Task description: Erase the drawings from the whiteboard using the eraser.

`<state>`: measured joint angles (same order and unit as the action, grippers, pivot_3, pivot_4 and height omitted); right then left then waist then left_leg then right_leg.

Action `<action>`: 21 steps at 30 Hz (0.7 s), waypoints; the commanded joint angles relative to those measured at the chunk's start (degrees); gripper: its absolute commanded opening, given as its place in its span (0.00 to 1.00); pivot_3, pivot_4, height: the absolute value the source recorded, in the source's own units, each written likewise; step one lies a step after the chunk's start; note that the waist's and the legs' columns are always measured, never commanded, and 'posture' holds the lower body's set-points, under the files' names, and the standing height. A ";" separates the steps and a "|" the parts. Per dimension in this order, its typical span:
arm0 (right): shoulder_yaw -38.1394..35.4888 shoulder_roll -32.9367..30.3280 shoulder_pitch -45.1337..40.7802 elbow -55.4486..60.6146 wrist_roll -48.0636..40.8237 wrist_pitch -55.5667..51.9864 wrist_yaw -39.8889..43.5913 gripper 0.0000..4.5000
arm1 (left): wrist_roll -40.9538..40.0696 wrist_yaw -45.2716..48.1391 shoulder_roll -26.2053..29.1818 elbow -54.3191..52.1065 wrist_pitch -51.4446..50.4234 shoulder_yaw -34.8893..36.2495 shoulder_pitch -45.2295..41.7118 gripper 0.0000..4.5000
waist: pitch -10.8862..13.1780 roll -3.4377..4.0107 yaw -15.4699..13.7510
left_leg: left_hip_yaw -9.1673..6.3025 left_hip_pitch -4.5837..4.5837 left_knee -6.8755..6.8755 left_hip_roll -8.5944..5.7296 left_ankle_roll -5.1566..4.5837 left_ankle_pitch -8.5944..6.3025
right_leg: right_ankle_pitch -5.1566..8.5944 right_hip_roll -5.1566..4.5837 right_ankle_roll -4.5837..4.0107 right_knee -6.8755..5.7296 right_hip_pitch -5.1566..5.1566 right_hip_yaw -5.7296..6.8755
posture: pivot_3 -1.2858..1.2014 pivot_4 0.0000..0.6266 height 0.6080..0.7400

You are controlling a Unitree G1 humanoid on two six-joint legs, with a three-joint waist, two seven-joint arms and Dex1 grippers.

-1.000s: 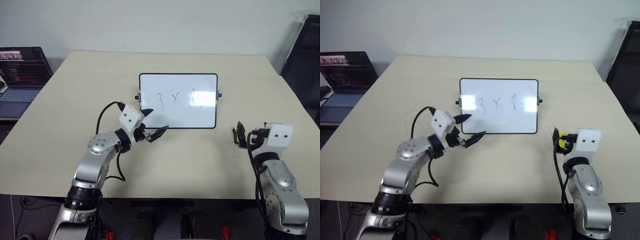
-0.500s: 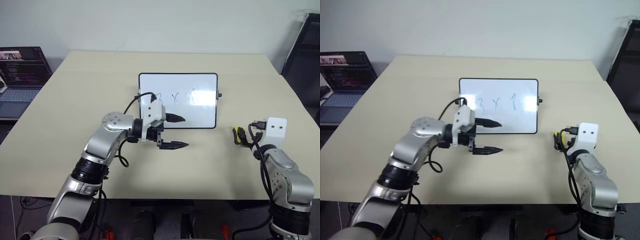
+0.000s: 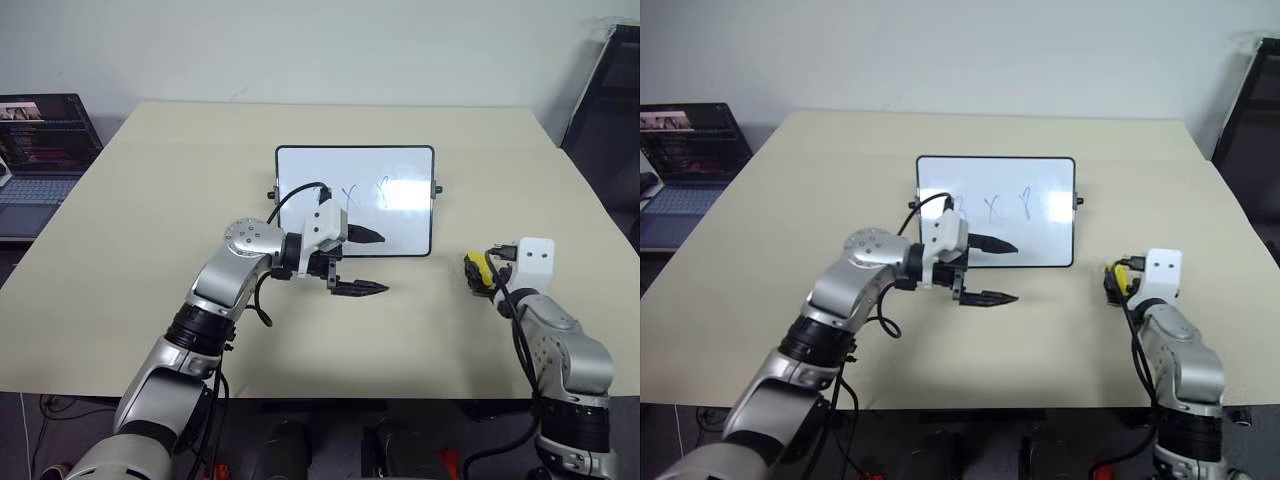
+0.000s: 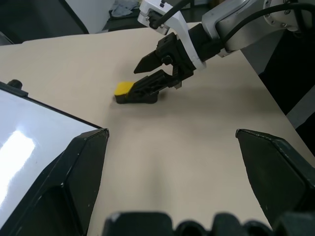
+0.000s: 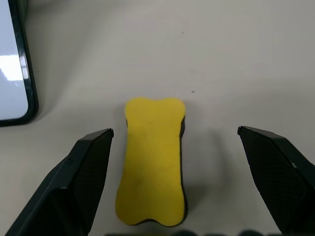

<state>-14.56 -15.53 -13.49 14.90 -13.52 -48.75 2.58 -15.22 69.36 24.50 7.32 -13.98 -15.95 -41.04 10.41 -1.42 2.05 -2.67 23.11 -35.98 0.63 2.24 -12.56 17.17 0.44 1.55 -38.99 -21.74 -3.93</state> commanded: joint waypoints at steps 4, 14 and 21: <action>-0.09 -0.89 -1.40 -0.06 0.76 2.15 0.66 0.99 | 0.54 -0.41 0.28 0.58 2.40 1.56 -0.93 1.00 | 0.00 0.00 -0.03 | -0.01 0.05 -0.01 -0.01 0.00 0.00 | 0.00 -0.01 0.00 0.00 -0.02 0.01 | 0.52 0.24 1.00; 0.34 -0.97 -0.35 -0.18 1.18 1.34 1.74 0.45 | 0.64 -1.10 0.35 0.02 2.60 1.68 0.09 1.00 | 0.00 0.00 -0.04 | -0.03 0.06 -0.01 0.00 0.00 0.00 | -0.01 0.00 -0.01 0.00 -0.04 0.02 | 0.52 0.24 1.00; 1.58 -0.96 0.34 -0.23 1.39 0.56 2.28 0.21 | 0.40 -1.81 0.39 -1.06 1.73 1.55 0.35 1.00 | 0.00 0.00 -0.03 | -0.03 0.06 -0.02 0.01 0.00 0.00 | -0.01 0.00 -0.01 0.00 -0.03 0.02 | 0.52 0.24 1.00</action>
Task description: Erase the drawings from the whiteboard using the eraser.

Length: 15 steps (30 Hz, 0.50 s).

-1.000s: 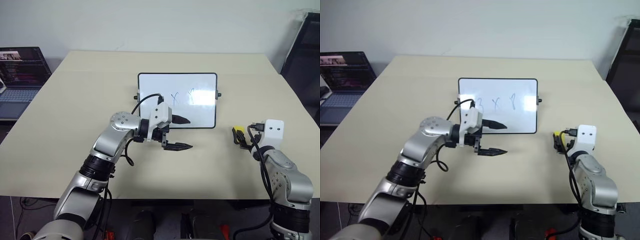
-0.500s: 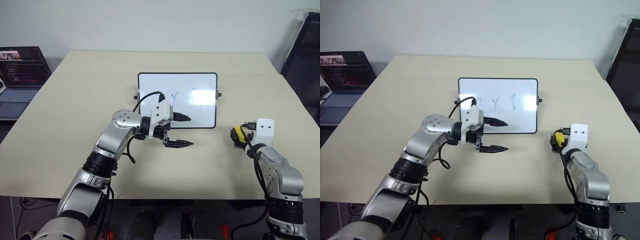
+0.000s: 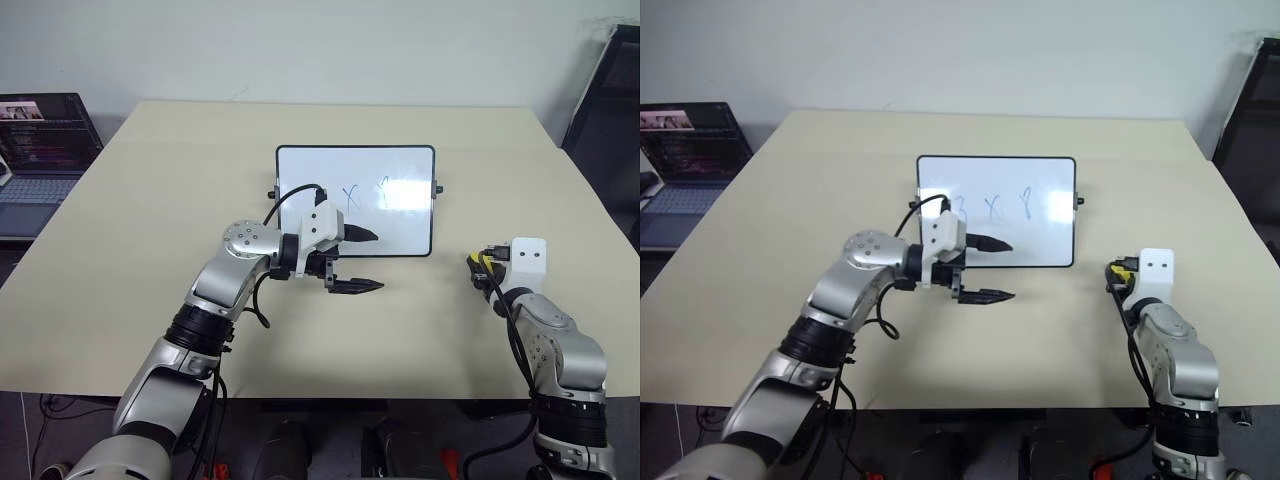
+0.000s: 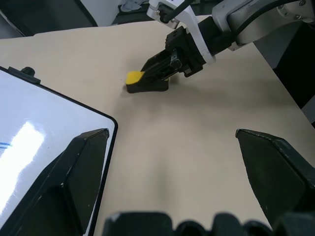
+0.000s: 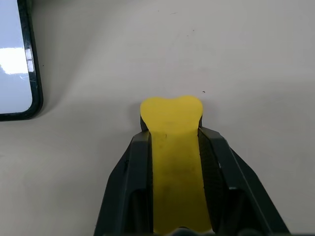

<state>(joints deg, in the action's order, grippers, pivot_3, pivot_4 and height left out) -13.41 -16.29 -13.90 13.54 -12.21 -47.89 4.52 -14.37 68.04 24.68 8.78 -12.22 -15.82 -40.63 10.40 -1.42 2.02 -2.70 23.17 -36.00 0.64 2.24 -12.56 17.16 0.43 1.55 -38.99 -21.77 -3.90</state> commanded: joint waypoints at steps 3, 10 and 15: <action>0.31 -0.02 0.89 1.27 0.17 -0.16 0.25 0.21 | -0.53 -0.61 0.26 -3.04 -0.53 1.40 0.03 1.00 | 0.00 0.00 0.00 | -0.01 0.00 0.00 0.01 0.00 0.00 | 0.00 0.01 0.00 0.00 0.00 0.00 | 0.52 0.24 1.00; 0.33 -0.25 0.81 2.83 -0.13 1.44 1.02 0.21 | 0.45 -2.39 0.52 -3.55 -2.00 1.53 -0.41 1.00 | 0.00 0.00 0.01 | -0.01 0.00 0.00 0.01 0.00 0.00 | 0.00 0.01 0.00 0.00 0.00 0.00 | 0.52 0.24 1.00; 2.83 -3.87 2.29 12.33 -3.15 0.89 7.44 0.21 | 4.03 -9.81 1.17 -3.53 -4.30 2.70 -0.28 1.00 | 0.03 0.04 0.03 | 0.00 0.03 0.00 0.00 0.00 0.00 | 0.00 0.01 0.00 -0.01 -0.04 -0.01 | 0.52 0.24 1.00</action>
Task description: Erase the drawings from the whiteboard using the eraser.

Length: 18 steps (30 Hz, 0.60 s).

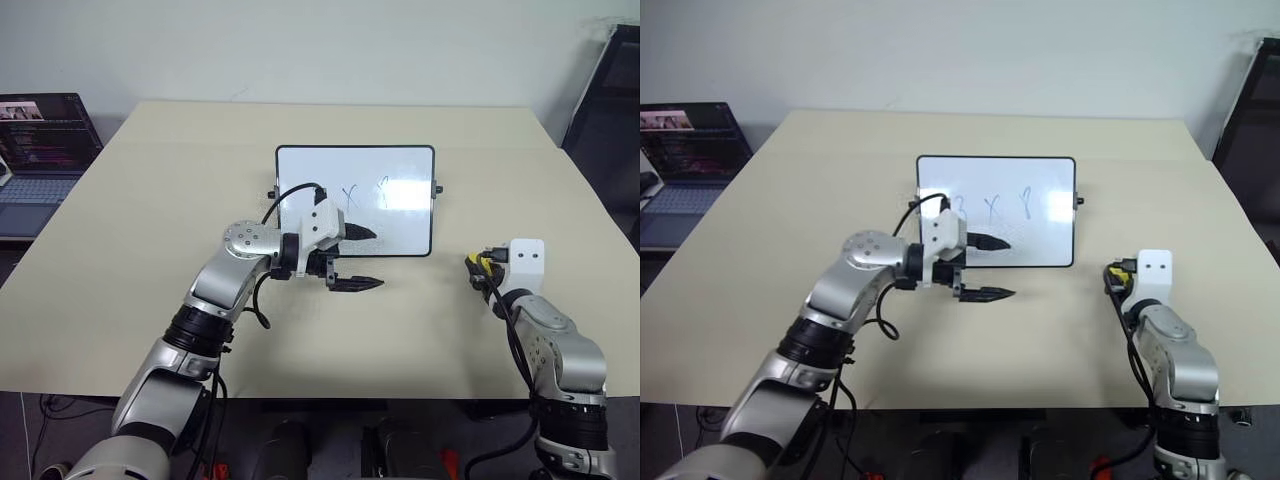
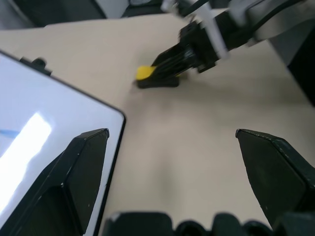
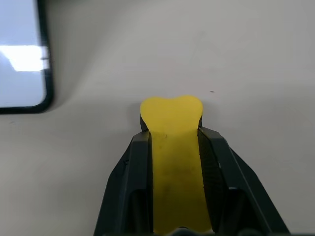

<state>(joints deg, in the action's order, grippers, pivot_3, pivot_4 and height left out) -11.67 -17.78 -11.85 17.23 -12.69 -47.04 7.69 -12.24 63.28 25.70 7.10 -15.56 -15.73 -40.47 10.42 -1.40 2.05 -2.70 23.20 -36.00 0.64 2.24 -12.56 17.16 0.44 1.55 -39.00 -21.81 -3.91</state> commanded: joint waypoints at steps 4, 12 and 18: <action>2.93 -5.35 1.07 15.20 -5.86 -3.60 8.25 0.21 | 2.63 -10.35 -0.69 -2.43 -3.46 3.93 0.01 1.00 | 0.01 0.01 -0.06 | -0.10 0.09 -0.05 0.01 0.00 0.00 | 0.00 0.00 0.01 0.00 -0.03 0.06 | 0.52 0.24 1.00; 7.51 -6.80 -11.13 13.19 -5.14 -3.36 9.23 0.21 | 3.68 -18.07 -2.43 -4.49 -11.12 4.62 -1.66 1.00 | 0.01 0.00 -0.01 | -0.12 0.10 -0.10 -0.02 0.00 0.00 | -0.04 -0.02 0.05 -0.01 -0.03 0.11 | 0.52 0.24 1.00; 14.64 -6.20 -20.95 0.22 1.53 6.70 10.02 0.21 | 4.08 -20.91 -2.92 -5.05 -15.06 4.49 -2.28 1.00 | 0.01 0.00 -0.14 | -0.12 0.14 -0.08 -0.02 0.01 0.01 | -0.04 -0.02 0.04 0.02 -0.05 0.14 | 0.52 0.24 1.00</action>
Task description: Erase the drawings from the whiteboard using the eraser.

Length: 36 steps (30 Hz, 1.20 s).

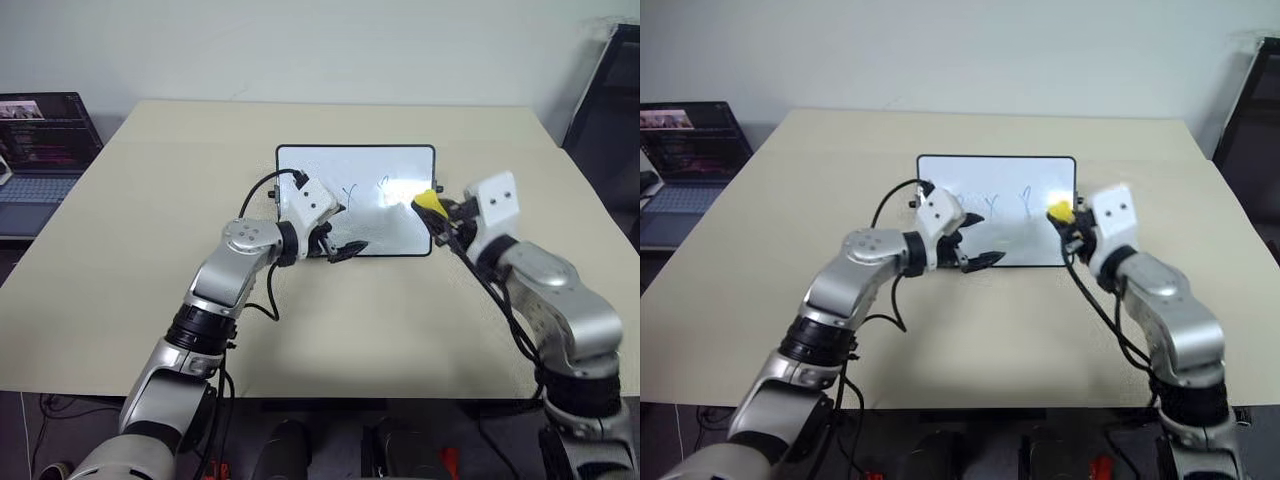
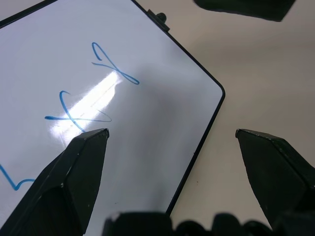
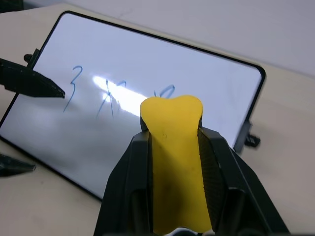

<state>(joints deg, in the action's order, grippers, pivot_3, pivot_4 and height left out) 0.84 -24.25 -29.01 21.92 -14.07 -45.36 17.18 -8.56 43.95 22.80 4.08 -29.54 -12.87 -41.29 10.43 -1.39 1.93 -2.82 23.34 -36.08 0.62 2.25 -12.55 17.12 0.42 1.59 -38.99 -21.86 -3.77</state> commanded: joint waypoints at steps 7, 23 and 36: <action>8.73 4.81 -18.81 -28.89 10.32 17.53 2.16 0.21 | 1.04 -3.07 0.01 -0.62 -2.47 1.82 -2.07 1.00 | 0.00 0.00 0.27 | 0.06 0.21 0.00 0.03 0.01 0.01 | -0.03 -0.02 -0.02 -0.11 -0.33 -0.02 | 0.52 0.24 1.00; 8.10 5.00 -20.72 -44.81 15.53 23.05 4.36 0.21 | 1.16 -4.09 0.20 -1.89 -2.79 2.06 -0.43 1.00 | -0.01 0.01 -0.11 | -0.09 0.46 -0.24 -0.06 0.01 0.02 | -0.04 -0.39 -0.03 -0.22 -0.42 0.17 | 0.52 0.24 1.00; 9.94 5.18 -21.78 -44.37 19.11 22.88 5.08 0.21 | 1.04 -3.91 0.25 -2.37 -3.05 1.71 -0.01 1.00 | 0.00 0.01 0.59 | -0.08 0.31 -0.88 -0.05 -0.01 0.04 | -0.07 -0.22 0.02 -1.00 -0.39 0.10 | 0.52 0.24 1.00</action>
<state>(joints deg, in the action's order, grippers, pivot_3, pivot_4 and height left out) 12.54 -19.03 -48.61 -21.07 3.63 -23.92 24.81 -7.54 40.10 22.82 4.44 -32.54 -11.87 -40.99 10.43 -1.38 2.51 -2.90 23.64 -36.96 0.58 2.22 -12.49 17.03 0.32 1.60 -40.00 -22.25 -3.70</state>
